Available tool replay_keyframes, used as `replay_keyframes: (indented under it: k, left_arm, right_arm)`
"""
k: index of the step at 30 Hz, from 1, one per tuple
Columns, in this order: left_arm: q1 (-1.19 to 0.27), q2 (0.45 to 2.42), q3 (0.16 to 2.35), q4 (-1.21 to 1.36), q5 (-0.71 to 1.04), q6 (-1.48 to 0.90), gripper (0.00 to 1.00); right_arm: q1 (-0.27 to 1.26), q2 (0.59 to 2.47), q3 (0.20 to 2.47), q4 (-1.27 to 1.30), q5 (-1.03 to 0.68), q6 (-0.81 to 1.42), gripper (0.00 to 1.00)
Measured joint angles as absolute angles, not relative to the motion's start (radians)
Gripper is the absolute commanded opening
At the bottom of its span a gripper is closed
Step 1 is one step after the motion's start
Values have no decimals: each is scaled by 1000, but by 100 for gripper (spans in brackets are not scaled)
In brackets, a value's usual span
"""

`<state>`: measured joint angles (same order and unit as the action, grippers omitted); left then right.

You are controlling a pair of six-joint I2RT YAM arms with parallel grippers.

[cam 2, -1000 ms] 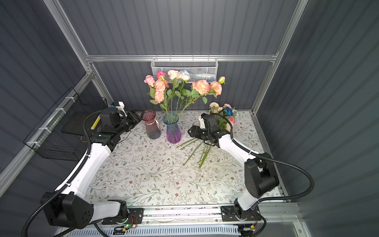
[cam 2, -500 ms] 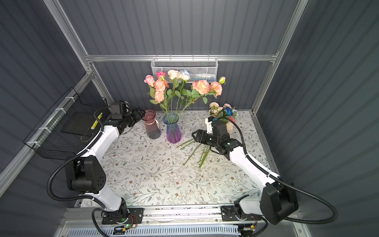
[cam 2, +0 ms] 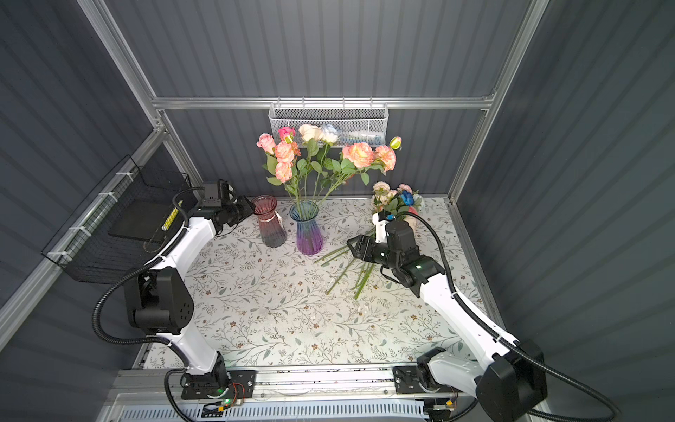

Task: Arrange the flowers into the vase

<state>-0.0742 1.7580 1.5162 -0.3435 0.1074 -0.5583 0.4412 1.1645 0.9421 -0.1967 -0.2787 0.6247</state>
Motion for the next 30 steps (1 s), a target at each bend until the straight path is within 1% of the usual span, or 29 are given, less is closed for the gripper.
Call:
replay_keyframes:
  k: [1,6,8,13,20,22,25,28,30]
  left_arm:
    - [-78,1750,1508,-342,105,-557,25]
    - [-80,1688,1448,-352,105,-552,6]
    - [-80,1659,1415,-353,104,-544,0]
    - [-80,1573,1341,-383,106,-544,0]
    - [-105,1411,1288,-594,107,-526,0]
    - [-147,1362,1287,-656,103,-515,0]
    - [-260,1307,1287,-712,105,-508,0]
    - [-360,1298,1287,-735,150,-517,0]
    - [-400,1298,1283,-746,181,-530,0]
  right_arm:
    - [441,1164,942,-198,-278,625,70]
    - [441,1152,932,-205,-266,625,71]
    - [441,1145,929,-208,-262,625,71]
    - [441,1138,927,-210,-253,625,71]
    - [441,1103,920,-215,-234,621,71]
    - [441,1095,920,-215,-232,621,71]
    - [441,1093,920,-215,-232,620,71]
    - [441,1093,916,-215,-232,621,71]
    - [441,1094,914,-219,-232,621,71]
